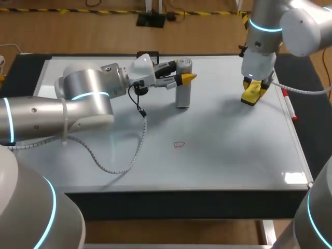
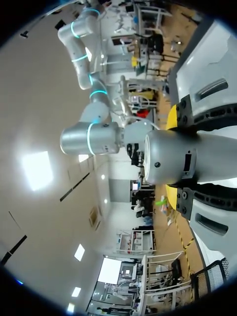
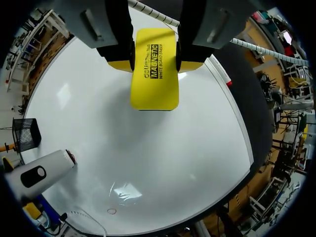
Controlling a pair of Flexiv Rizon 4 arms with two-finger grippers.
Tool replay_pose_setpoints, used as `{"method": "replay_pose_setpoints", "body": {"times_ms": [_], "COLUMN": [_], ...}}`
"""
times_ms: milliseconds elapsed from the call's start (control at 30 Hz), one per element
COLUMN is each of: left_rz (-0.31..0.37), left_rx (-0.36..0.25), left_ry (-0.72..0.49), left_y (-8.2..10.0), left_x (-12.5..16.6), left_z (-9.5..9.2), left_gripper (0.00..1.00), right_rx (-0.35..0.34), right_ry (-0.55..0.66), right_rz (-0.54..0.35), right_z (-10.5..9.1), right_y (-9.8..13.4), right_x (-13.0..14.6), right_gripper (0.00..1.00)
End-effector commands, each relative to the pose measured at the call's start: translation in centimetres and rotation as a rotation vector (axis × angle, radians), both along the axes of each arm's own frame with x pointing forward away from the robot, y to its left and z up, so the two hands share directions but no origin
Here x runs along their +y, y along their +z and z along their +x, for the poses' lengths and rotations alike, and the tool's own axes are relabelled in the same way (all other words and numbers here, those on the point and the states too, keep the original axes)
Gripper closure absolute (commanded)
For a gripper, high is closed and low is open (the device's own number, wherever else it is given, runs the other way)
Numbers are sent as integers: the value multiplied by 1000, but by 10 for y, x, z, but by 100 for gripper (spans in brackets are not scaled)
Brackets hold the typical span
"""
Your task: Pick up the inspection probe, press it on each red-marked spot on the whiteboard one by one, put down the probe, pick up the eraser, and wipe off all the red marks.
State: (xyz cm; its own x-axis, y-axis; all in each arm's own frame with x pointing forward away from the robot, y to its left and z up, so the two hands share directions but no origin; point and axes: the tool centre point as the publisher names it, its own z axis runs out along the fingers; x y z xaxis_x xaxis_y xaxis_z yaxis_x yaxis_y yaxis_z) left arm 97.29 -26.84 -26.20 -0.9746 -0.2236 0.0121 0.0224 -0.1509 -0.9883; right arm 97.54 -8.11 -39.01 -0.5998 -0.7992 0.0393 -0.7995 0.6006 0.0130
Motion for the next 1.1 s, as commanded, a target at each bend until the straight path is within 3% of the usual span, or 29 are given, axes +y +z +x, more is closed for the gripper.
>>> {"method": "replay_pose_setpoints", "body": {"times_ms": [33,1100], "left_rz": [-3,0], "left_rx": [2,8], "left_ry": [-5,-1], "left_y": [-2,-1], "left_x": [0,4], "left_z": [1,-2], "left_gripper": [100,100], "right_rx": [1,1], "right_ry": [1,1], "right_rz": [-4,-4], "right_z": [1,1], "right_y": [0,0], "right_x": [0,0], "right_gripper": [100,100]}}
